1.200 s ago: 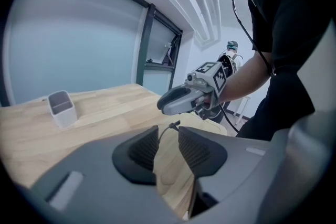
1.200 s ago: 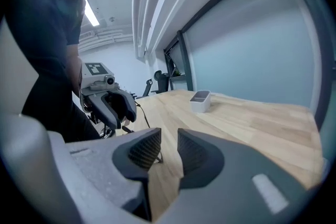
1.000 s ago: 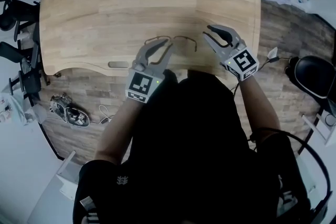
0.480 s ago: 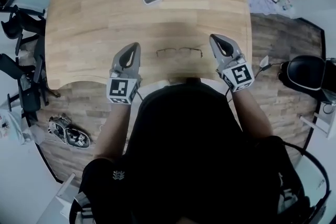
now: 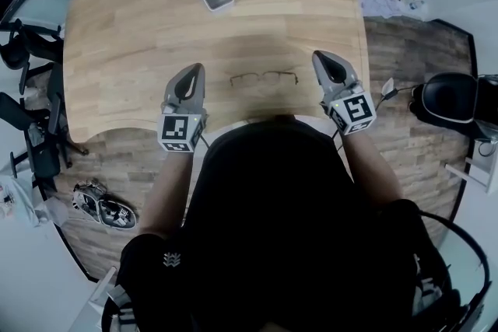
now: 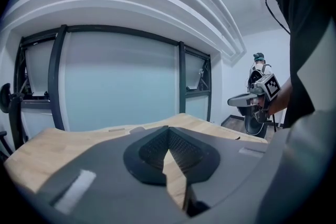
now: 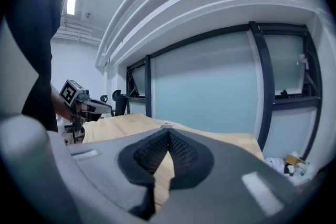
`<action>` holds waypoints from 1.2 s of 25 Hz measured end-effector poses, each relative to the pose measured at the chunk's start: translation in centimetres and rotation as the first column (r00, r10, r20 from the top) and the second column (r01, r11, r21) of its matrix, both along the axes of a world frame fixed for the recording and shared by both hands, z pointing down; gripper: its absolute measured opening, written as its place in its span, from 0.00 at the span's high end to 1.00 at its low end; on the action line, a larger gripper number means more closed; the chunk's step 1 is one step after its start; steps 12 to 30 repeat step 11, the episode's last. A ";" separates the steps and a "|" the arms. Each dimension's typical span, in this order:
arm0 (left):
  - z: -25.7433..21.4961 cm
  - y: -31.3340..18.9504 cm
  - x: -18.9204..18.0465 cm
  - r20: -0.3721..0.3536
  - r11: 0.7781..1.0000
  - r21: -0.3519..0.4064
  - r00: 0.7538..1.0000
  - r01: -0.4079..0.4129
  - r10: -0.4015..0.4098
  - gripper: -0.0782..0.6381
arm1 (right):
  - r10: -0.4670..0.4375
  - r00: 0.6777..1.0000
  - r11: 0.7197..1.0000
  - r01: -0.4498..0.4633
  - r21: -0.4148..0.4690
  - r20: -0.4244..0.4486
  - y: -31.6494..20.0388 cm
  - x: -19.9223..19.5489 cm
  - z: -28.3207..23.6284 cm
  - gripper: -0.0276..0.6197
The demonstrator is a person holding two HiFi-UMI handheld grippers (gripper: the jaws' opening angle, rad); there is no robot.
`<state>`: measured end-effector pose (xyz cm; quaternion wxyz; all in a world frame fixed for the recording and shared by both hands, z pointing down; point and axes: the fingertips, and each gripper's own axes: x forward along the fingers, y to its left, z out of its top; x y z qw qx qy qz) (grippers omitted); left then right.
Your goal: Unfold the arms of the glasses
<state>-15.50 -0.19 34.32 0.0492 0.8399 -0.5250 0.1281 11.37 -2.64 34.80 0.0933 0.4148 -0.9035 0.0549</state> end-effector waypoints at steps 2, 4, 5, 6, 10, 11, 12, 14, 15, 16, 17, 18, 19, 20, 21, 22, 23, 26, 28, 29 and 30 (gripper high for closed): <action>-0.1 0.0 0.2 -0.003 1.000 -0.001 1.000 -0.004 0.004 0.88 | -0.001 1.000 1.000 0.001 0.009 0.006 0.0 -0.2 -0.5 0.96; 0.0 0.1 0.4 -0.004 1.000 -0.004 1.000 -0.005 0.005 0.88 | 0.002 1.000 1.000 -0.002 0.015 0.011 -0.1 -0.2 -0.9 0.96; 0.1 0.2 0.4 -0.003 1.000 -0.006 1.000 -0.005 0.005 0.88 | 0.005 1.000 1.000 -0.005 0.017 0.011 -0.1 0.0 -1.0 0.95; 0.2 0.3 0.4 -0.002 1.000 -0.008 1.000 -0.004 0.004 0.88 | 0.008 1.000 1.000 -0.008 0.017 0.008 -0.1 0.1 -0.9 0.96; 0.8 0.6 0.5 0.002 1.000 -0.017 1.000 0.002 -0.002 0.88 | 0.010 1.000 1.000 -0.011 0.023 0.012 -0.1 0.5 -0.7 0.96; 0.9 0.7 0.5 0.002 1.000 -0.019 1.000 0.003 -0.003 0.88 | 0.009 1.000 1.000 -0.010 0.024 0.015 -0.1 0.6 -0.7 0.96; 0.9 0.7 0.5 0.002 1.000 -0.019 1.000 0.003 -0.003 0.88 | 0.009 1.000 1.000 -0.010 0.024 0.015 -0.1 0.6 -0.7 0.96; 0.9 0.7 0.5 0.002 1.000 -0.019 1.000 0.003 -0.003 0.88 | 0.009 1.000 1.000 -0.010 0.024 0.015 -0.1 0.6 -0.7 0.96; 0.9 0.7 0.5 0.002 1.000 -0.019 1.000 0.003 -0.003 0.88 | 0.009 1.000 1.000 -0.010 0.024 0.015 -0.1 0.6 -0.7 0.96; 0.9 0.7 0.5 0.002 1.000 -0.019 1.000 0.003 -0.003 0.88 | 0.009 1.000 1.000 -0.010 0.024 0.015 -0.1 0.6 -0.7 0.96; 0.9 0.7 0.5 0.002 1.000 -0.019 1.000 0.003 -0.003 0.88 | 0.009 1.000 1.000 -0.010 0.024 0.015 -0.1 0.6 -0.7 0.96; 0.9 0.7 0.5 0.002 1.000 -0.019 1.000 0.003 -0.003 0.88 | 0.009 1.000 1.000 -0.010 0.024 0.015 -0.1 0.6 -0.7 0.96; 0.9 0.7 0.5 0.002 1.000 -0.019 1.000 0.003 -0.003 0.88 | 0.009 1.000 1.000 -0.010 0.024 0.015 -0.1 0.6 -0.7 0.96; 0.9 0.7 0.5 0.002 1.000 -0.019 1.000 0.003 -0.003 0.88 | 0.009 1.000 1.000 -0.010 0.024 0.015 -0.1 0.6 -0.7 0.96; 0.9 0.7 0.5 0.002 1.000 -0.019 1.000 0.003 -0.003 0.88 | 0.009 1.000 1.000 -0.010 0.024 0.015 -0.1 0.6 -0.7 0.96; 0.9 0.7 0.5 0.002 1.000 -0.019 1.000 0.003 -0.003 0.88 | 0.009 1.000 1.000 -0.010 0.024 0.015 -0.1 0.6 -0.7 0.96; 0.9 0.7 0.5 0.002 1.000 -0.019 1.000 0.003 -0.003 0.88 | 0.009 1.000 1.000 -0.010 0.024 0.015 -0.1 0.6 -0.7 0.96; 0.9 0.7 0.5 0.002 1.000 -0.019 1.000 0.003 -0.003 0.88 | 0.009 1.000 1.000 -0.010 0.024 0.015 -0.1 0.6 -0.7 0.96; 0.9 0.7 0.5 0.002 1.000 -0.019 1.000 0.003 -0.003 0.88 | 0.009 1.000 1.000 -0.010 0.024 0.015 -0.1 0.6 -0.7 0.96; 0.9 0.7 0.5 0.002 1.000 -0.019 1.000 0.003 -0.003 0.88 | 0.009 1.000 1.000 -0.010 0.024 0.015 -0.1 0.6 -0.7 0.96; 0.9 0.7 0.5 0.002 1.000 -0.019 1.000 0.003 -0.003 0.88 | 0.009 1.000 1.000 -0.010 0.024 0.015 -0.1 0.6 -0.7 0.96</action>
